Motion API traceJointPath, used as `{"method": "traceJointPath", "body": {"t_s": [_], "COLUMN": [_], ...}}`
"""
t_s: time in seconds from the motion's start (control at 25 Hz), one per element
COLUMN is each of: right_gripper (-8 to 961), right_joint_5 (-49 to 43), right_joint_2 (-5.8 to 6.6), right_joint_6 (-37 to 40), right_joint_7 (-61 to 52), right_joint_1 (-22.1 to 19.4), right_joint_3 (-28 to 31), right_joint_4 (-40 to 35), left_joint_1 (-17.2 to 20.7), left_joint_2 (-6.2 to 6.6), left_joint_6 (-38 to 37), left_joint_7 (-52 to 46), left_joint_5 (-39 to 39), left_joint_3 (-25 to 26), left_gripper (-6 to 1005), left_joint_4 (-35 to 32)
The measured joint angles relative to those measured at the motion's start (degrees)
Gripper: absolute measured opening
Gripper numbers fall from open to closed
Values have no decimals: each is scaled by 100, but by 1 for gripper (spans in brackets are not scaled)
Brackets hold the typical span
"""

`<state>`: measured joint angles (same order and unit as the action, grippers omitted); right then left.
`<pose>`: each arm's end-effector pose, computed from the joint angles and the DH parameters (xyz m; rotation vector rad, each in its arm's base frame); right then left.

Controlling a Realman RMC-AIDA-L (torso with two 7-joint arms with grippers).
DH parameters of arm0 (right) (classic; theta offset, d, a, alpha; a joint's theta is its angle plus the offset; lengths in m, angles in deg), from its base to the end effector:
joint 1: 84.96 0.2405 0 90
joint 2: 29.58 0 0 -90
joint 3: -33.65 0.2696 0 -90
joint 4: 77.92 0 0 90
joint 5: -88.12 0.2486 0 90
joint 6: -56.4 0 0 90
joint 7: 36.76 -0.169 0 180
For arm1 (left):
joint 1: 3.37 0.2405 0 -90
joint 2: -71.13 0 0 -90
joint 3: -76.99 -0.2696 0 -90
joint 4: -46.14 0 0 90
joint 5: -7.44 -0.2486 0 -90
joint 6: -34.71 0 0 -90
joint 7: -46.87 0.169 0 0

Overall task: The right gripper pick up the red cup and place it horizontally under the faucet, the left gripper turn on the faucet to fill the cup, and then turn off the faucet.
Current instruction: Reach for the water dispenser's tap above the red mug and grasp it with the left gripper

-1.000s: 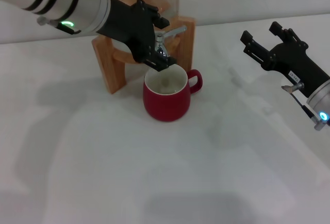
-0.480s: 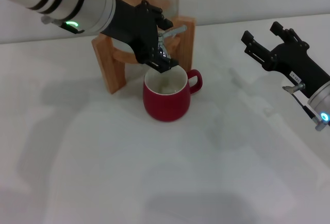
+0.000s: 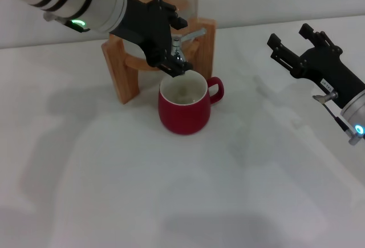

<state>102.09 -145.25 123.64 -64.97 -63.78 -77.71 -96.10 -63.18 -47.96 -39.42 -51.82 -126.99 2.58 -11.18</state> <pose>0.3300 0.3839 -0.0328 -1.7510 0.5949 0.9801 -0.0330 0.4764 -0.0684 -2.8406 0.4373 0.1992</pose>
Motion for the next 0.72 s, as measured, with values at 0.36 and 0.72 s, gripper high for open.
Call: {"method": "traceJointPath", "body": {"t_s": [0.36, 0.72], "right_gripper": [872, 872], "right_joint_5": [0, 0], "right_joint_2": [0, 0], "right_joint_6": [-23, -24], "right_joint_7": [0, 0], "right_joint_1": [18, 34], "right_joint_3": [21, 14], "right_joint_4": [-18, -19], "left_joint_1": [-19, -29], "left_joint_2": [0, 0], "left_joint_6": [73, 236], "left_joint_7": [92, 227], "left_joint_5": [-62, -76], "left_joint_3": [-49, -91], "left_gripper": [859, 859], "left_joint_4": [1, 57]}}
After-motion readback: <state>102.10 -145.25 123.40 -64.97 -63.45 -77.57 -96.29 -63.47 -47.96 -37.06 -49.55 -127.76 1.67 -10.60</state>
